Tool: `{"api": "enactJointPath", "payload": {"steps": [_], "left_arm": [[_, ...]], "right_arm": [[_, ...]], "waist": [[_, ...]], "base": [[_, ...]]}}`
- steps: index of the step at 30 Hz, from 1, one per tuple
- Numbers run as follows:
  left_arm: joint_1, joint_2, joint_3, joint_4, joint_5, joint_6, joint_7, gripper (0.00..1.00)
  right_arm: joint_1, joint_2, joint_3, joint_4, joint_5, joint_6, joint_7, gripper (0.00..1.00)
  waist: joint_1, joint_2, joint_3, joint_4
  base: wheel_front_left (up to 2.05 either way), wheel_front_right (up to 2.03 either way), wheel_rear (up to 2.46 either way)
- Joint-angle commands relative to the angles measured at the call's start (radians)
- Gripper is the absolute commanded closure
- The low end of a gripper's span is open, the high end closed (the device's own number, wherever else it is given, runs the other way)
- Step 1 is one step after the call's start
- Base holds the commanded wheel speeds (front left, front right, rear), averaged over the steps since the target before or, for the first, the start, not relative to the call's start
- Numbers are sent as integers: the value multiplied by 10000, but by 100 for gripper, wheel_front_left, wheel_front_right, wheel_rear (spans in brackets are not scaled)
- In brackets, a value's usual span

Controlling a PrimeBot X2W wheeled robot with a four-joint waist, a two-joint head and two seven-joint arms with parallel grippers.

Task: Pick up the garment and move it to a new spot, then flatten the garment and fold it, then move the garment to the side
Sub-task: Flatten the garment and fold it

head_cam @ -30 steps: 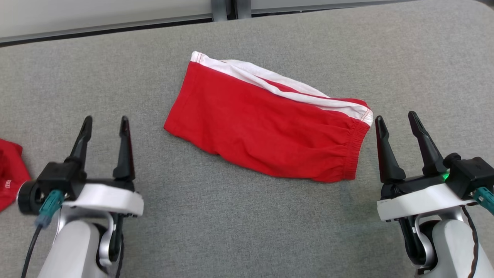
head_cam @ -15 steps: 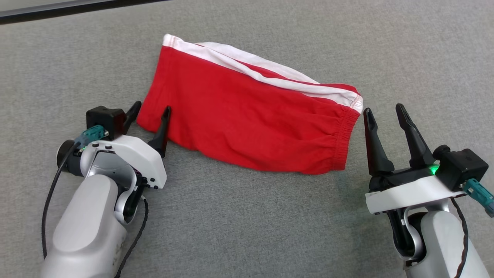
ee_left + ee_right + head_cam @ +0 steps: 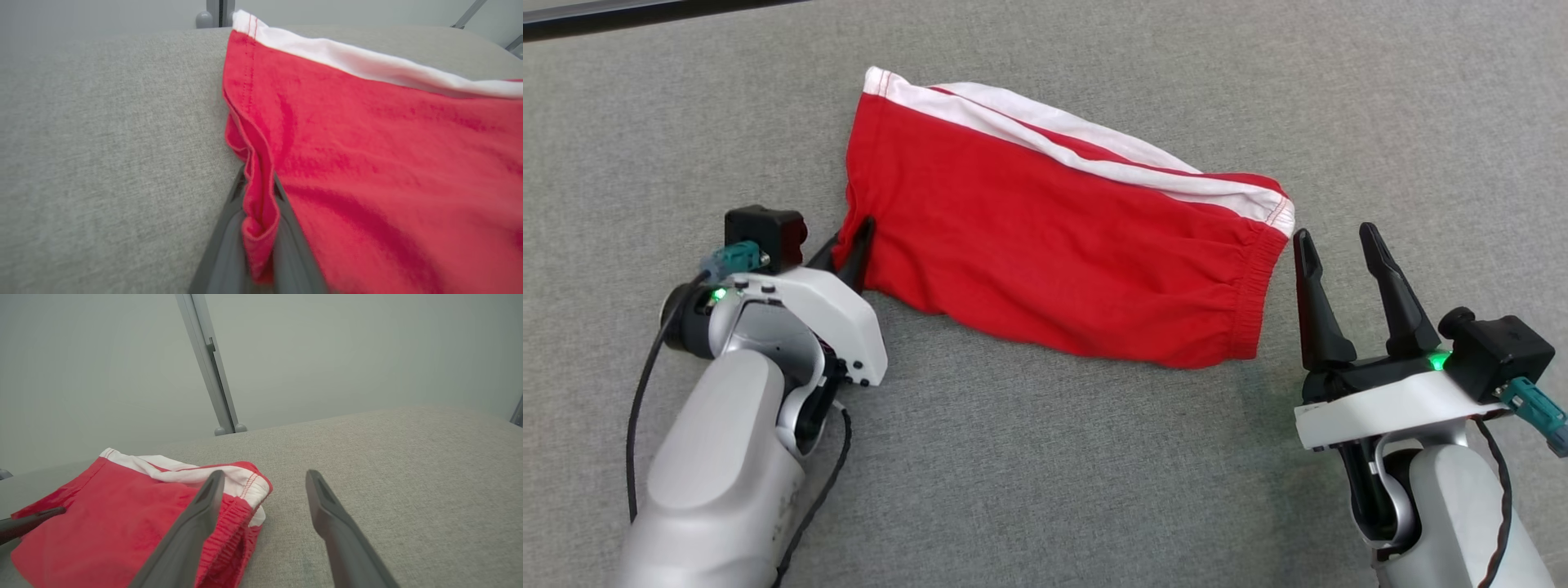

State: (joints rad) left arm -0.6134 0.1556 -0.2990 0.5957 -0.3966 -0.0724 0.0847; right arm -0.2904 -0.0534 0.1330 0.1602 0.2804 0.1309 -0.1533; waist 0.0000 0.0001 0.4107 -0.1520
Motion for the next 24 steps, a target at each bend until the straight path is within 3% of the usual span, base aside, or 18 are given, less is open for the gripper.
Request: {"api": "enactJointPath", "payload": {"steps": [1,12,22,23,24], "left_arm": [[334,31,-4,71,-15,32,-14,100],[2823,-101,519,-1914,-690,628,-854,100],[4691,-175,647,-3793,-1136,1217,-490,100],[4789,-204,686,-3900,-1191,1258,-536,54],[4839,-224,720,-3987,-1164,1303,-642,0]], "right_arm": [[-93,-12,-47,24,-22,-3,-33,0],[203,-82,-167,-57,-186,-3,207,0],[533,-229,-207,-228,-250,-3,560,0],[574,-242,-194,-246,-248,-3,584,0],[606,-278,-199,-280,-279,-3,585,0]], "waist": [[0,-1,-22,37],[0,-1,-484,762],[0,-1,-974,1150],[0,-1,-1013,1136],[0,-1,-1049,1132]], "base": [[0,0,0],[0,0,0],[0,0,0],[0,0,0],[0,0,0]]}}
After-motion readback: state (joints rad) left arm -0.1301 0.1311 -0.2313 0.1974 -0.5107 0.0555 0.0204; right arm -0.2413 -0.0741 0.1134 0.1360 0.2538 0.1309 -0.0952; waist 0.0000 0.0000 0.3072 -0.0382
